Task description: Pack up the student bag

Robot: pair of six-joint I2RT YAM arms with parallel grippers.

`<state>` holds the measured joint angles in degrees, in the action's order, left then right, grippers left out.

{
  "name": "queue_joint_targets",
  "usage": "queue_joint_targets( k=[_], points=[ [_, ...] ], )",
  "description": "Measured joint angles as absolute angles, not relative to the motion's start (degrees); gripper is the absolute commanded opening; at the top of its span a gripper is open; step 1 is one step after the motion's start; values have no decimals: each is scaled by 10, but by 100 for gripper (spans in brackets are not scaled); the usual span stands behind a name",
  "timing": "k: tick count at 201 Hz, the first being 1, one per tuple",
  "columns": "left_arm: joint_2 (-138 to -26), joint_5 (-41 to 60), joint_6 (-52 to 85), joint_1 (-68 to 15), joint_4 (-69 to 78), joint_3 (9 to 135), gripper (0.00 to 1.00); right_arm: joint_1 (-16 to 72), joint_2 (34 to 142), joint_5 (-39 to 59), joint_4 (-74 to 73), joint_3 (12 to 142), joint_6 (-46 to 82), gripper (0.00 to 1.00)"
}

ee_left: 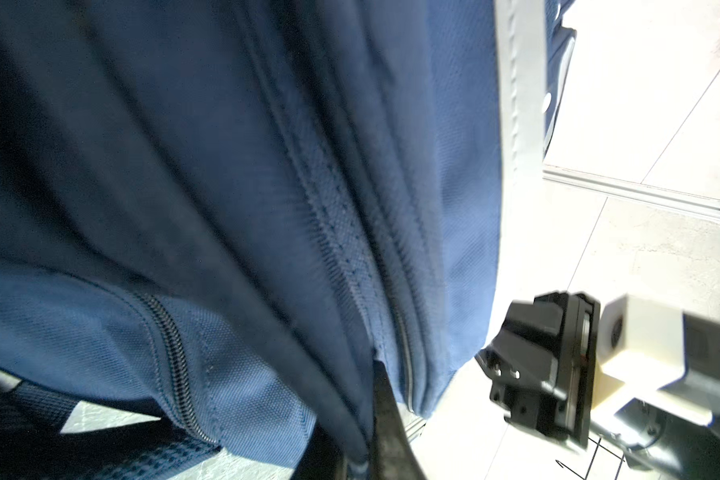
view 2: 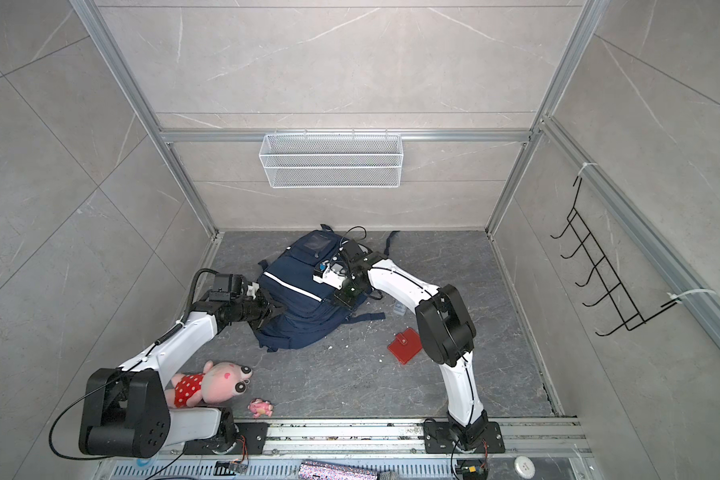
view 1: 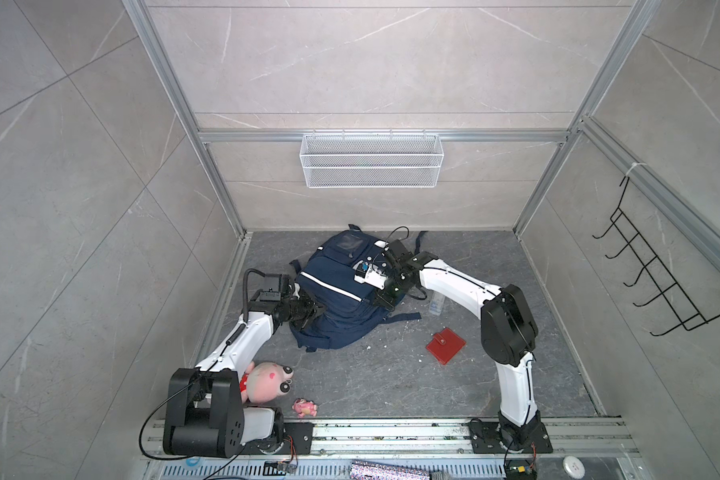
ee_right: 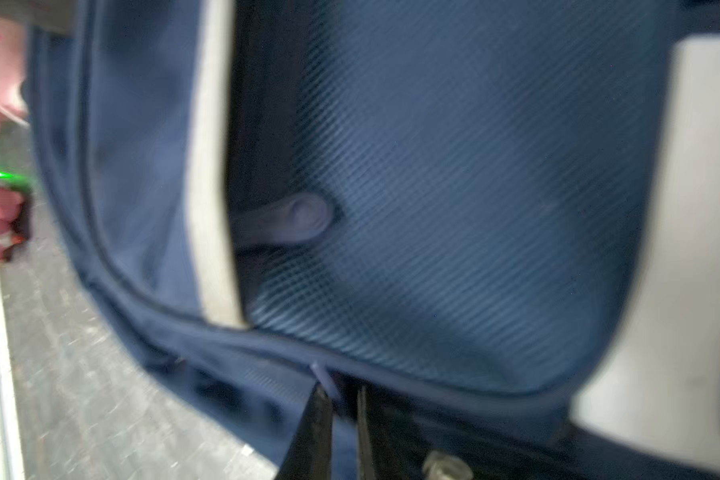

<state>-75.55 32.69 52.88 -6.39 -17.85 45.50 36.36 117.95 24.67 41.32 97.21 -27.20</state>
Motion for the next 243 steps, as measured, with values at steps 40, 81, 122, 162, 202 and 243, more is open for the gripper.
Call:
queue_joint_targets(
  k=[40,81,122,162,202,243],
  points=[
    [-753,327,529,-66,-171,446,0,393,1176,207,426,965,-282,0],
    [-753,327,529,-68,-173,443,0,423,1144,179,398,909,-272,0],
    [-753,331,529,-68,-167,440,0,448,1120,174,375,888,-244,0],
    [-752,330,532,-69,-157,432,0,474,1119,196,334,880,-174,0],
    [-717,327,538,-73,-130,393,0,472,1100,211,303,844,-121,0],
    [-669,333,523,-85,-167,371,58,462,1063,223,279,785,-92,0]
  ],
)
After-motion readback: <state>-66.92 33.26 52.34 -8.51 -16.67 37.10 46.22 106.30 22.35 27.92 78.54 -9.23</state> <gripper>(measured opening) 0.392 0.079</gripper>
